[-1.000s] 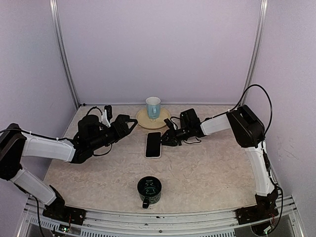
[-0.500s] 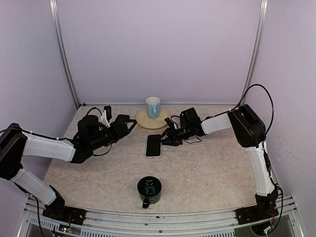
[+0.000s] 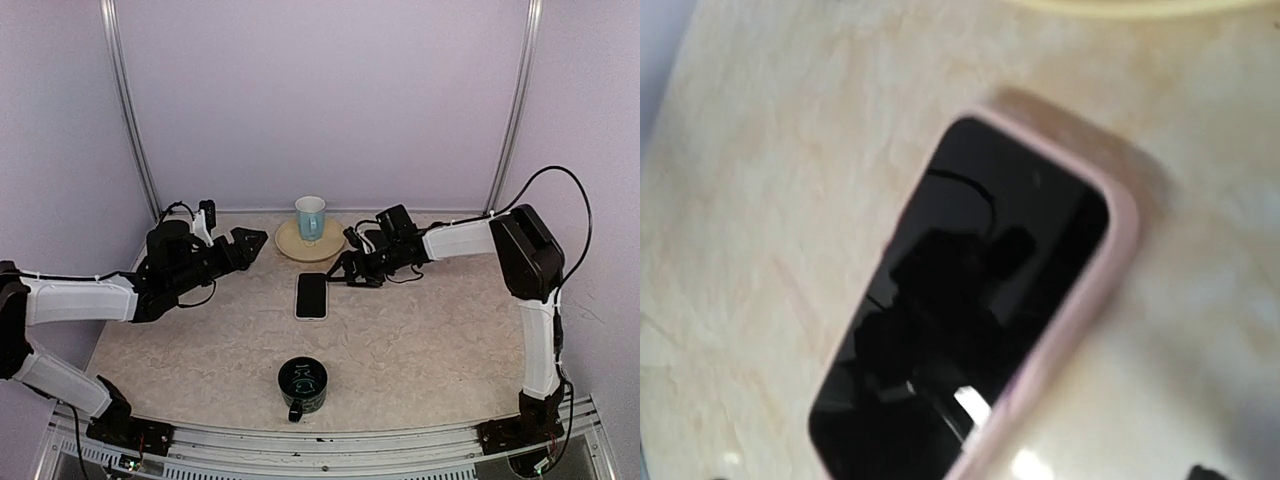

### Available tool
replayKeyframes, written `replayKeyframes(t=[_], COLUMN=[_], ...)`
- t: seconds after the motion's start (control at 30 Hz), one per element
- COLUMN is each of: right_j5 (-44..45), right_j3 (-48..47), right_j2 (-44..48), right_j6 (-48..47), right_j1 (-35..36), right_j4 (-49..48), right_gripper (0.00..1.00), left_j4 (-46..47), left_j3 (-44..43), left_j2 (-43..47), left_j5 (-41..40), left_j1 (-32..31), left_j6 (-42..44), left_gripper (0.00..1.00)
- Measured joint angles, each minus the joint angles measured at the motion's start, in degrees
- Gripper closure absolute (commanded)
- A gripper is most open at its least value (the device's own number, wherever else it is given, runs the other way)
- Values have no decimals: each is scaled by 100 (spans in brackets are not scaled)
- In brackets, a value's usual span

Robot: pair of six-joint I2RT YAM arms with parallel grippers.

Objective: Put the phone into the phone case
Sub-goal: Reset both arms

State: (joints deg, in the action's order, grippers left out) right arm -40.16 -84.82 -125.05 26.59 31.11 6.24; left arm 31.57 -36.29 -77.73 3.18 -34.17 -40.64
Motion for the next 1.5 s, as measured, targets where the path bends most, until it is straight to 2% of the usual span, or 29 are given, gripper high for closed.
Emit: replayKeyframes(t=[0.3, 0.57, 0.73, 0.9, 1.1, 1.33, 1.5], right_j5=[1137, 2063, 2859, 3477, 3803, 4487, 4763], right_j3=[476, 1506, 2363, 3049, 3338, 3617, 3969], right_j2=[1464, 2736, 3700, 4771, 5353, 6052, 6625], right_j6=[-1222, -1567, -1910, -2304, -2417, -2312, -2284], right_j1=[-103, -855, -955, -999, -1086, -1091, -1093], right_j4=[509, 229, -101, -562, -673, -459, -396], right_gripper=[0, 0, 0, 0, 0, 0, 0], left_j4=[-1432, -2221, -2505, -2767, -2916, -2964, -2953], left_j3=[-831, -1010, -1010, -1010, -885, -466, -212], left_j2=[599, 1075, 1375, 1502, 1720, 2411, 2774], left_j5=[-997, -1910, -2297, -2330, -2072, -1845, -1746], left_j1=[94, 109, 166, 343, 645, 1073, 1152], left_j6=[855, 1727, 2232, 2570, 2780, 2951, 3071], left_gripper=[1, 1, 1, 1, 1, 1, 1])
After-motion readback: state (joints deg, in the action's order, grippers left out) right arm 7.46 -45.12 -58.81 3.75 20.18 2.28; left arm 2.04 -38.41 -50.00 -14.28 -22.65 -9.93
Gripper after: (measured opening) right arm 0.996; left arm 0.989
